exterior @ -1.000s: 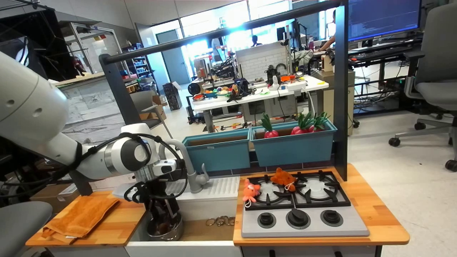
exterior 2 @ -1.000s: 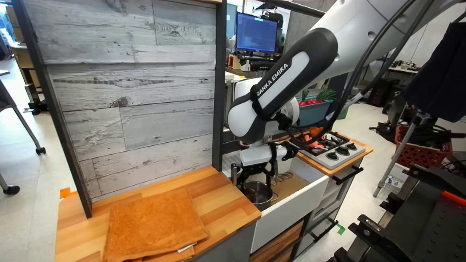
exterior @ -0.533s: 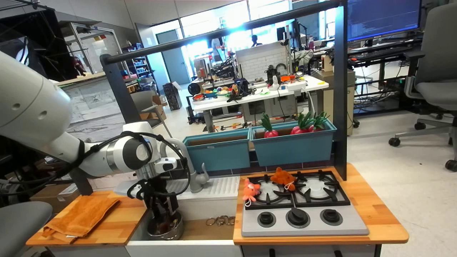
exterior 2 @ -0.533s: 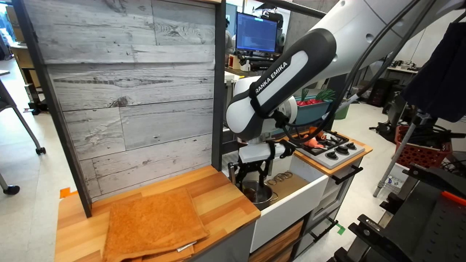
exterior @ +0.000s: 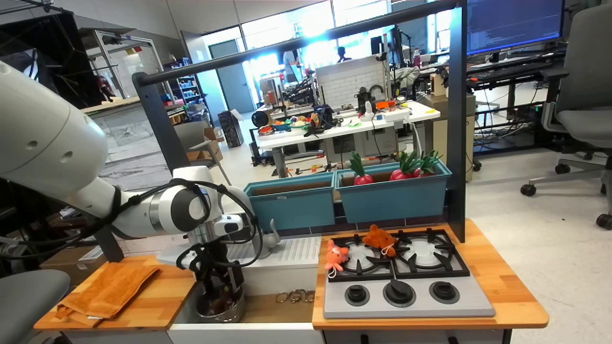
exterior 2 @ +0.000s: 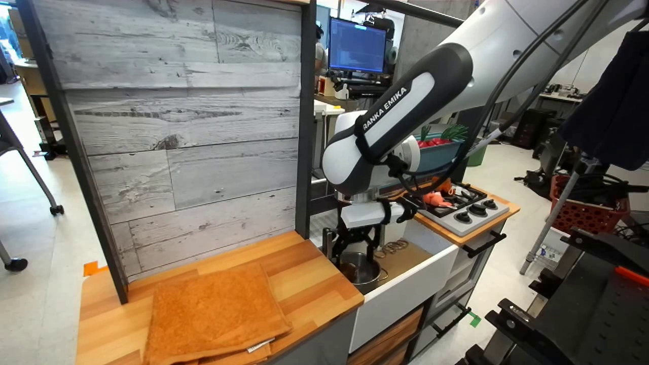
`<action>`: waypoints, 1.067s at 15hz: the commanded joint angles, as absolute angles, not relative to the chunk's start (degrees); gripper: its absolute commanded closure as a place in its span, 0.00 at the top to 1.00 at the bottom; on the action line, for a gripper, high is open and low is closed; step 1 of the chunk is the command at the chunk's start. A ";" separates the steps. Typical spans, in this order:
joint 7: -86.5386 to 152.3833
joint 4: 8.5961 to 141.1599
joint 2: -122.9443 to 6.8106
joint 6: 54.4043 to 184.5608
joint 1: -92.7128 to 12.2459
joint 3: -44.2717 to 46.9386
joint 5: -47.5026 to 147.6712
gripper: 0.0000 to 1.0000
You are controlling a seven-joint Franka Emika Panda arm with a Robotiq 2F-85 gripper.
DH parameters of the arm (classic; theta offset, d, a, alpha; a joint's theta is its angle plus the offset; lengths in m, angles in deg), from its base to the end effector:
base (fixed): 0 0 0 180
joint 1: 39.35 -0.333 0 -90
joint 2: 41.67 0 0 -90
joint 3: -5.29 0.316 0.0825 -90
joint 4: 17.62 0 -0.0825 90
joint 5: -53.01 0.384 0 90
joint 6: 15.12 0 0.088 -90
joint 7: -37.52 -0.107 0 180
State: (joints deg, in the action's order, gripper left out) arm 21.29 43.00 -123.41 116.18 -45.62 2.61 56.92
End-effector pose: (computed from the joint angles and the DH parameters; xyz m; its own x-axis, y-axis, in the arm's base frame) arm 0.6885 0.0533 -0.0783 0.9551 -0.2341 -0.1815 -0.2273 -0.9721 0.0576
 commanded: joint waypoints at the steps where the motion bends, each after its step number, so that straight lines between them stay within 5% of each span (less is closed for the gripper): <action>1: 23.17 43.43 -126.35 118.07 -44.23 3.13 57.10 1.00; 4: 23.62 43.58 -127.90 118.56 -43.77 3.20 57.07 0.88; 5: 23.77 43.56 -128.08 118.55 -43.65 3.21 57.02 0.70; 8: 24.10 43.58 -127.95 118.72 -43.57 3.23 56.90 0.55; 15: 27.95 48.67 -123.64 122.35 -43.75 4.00 56.79 0.01; 16: 28.97 50.63 -122.34 123.78 -43.82 4.44 56.82 0.00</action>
State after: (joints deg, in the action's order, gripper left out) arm 25.90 45.06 -125.60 119.48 -43.92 2.71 56.73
